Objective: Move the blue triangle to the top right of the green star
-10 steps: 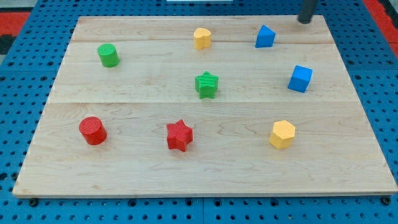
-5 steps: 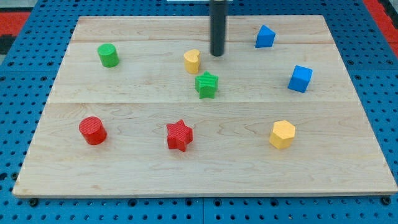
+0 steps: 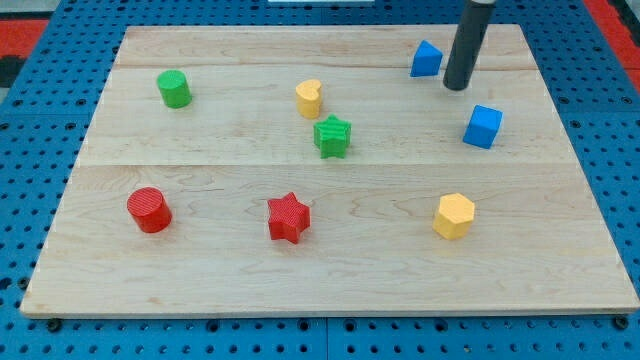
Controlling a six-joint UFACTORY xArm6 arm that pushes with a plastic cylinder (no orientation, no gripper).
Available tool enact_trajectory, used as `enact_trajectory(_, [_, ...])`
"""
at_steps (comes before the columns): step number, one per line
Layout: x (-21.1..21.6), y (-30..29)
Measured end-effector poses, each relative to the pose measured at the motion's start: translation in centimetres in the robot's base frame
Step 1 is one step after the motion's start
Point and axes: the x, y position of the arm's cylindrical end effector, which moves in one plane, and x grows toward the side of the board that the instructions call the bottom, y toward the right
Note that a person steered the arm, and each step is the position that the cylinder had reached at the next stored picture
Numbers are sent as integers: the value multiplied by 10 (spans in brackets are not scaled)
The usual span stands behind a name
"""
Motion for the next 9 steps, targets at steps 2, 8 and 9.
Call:
enact_trajectory(2, [-12,-66])
enact_trajectory(8, [-47,-92])
enact_trajectory(9, [-67,-24])
